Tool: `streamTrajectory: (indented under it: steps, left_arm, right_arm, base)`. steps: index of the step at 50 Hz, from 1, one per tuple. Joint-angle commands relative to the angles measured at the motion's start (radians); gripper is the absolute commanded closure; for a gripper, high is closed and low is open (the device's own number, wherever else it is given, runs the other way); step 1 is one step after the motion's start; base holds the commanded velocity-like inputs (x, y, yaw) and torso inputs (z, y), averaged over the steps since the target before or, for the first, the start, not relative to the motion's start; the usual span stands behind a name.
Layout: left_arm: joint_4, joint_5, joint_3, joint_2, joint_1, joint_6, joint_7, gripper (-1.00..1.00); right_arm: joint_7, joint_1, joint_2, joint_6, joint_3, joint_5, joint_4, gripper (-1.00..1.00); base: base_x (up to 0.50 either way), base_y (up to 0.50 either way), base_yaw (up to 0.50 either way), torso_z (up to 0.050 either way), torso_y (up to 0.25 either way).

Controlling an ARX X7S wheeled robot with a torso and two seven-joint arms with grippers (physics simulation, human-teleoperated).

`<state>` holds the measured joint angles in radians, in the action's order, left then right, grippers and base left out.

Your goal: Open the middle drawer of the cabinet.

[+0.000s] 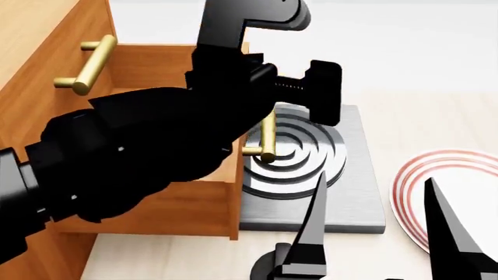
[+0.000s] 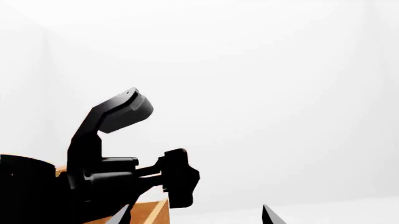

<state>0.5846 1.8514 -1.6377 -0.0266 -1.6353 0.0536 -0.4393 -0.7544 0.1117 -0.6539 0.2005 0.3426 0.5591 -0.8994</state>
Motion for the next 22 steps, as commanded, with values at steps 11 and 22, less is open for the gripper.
streamTrajectory:
  steps: [11, 22]
  left_arm:
    - [-0.005, -0.067, 0.057, 0.027, -0.056, -0.006, 0.026, -1.00]
    - [0.030, -0.100, 0.057, 0.027, -0.030, -0.051, 0.062, -1.00]
  right_arm:
    - [-0.005, 0.001, -0.003, 0.001, 0.007, -0.003, -0.004, -1.00]
    - [-0.006, 0.002, -0.004, 0.001, 0.011, -0.005, -0.005, -1.00]
  base:
    - [0.00, 0.00, 0.00, 0.000, 0.000]
    - [0.00, 0.00, 0.00, 0.000, 0.000]
